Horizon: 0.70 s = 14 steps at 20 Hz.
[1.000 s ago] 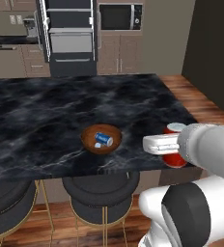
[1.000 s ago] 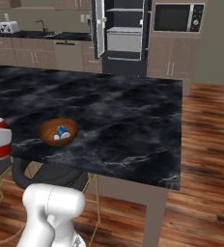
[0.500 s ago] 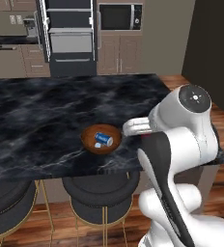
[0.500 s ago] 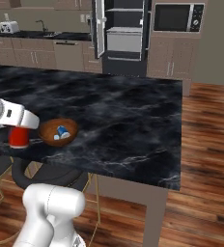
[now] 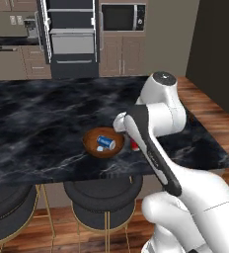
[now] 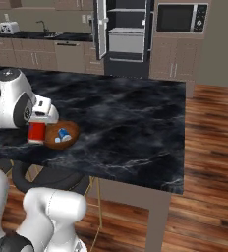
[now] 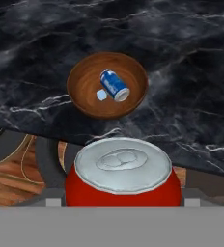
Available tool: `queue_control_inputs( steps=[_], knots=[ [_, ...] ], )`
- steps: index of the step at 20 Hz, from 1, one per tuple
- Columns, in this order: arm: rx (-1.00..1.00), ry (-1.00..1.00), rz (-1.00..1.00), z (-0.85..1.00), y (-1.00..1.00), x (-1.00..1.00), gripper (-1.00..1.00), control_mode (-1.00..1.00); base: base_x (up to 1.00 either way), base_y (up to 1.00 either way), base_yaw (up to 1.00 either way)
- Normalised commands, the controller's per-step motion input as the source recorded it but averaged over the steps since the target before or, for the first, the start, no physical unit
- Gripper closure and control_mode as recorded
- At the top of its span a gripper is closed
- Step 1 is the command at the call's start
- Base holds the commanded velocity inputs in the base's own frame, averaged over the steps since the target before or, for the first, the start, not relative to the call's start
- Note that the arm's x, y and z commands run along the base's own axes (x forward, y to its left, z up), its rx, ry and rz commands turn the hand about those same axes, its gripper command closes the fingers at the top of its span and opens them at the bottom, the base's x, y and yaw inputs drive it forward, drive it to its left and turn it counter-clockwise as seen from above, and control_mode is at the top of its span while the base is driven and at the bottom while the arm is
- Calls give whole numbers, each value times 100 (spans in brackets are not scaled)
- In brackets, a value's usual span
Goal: Open the fridge, grab two sodas, and place both sodas inside the bowl with ice on the dining counter.
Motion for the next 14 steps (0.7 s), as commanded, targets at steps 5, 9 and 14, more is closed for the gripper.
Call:
queue_control_inputs(
  steps=[5,9,14],
  knots=[
    [-10,27,1,-34,65,85,100,-100,0,0,0],
    [-9,22,2,-35,40,77,100,-100,0,0,0],
    [0,9,2,-34,0,64,100,-100,0,0,0]
  ],
)
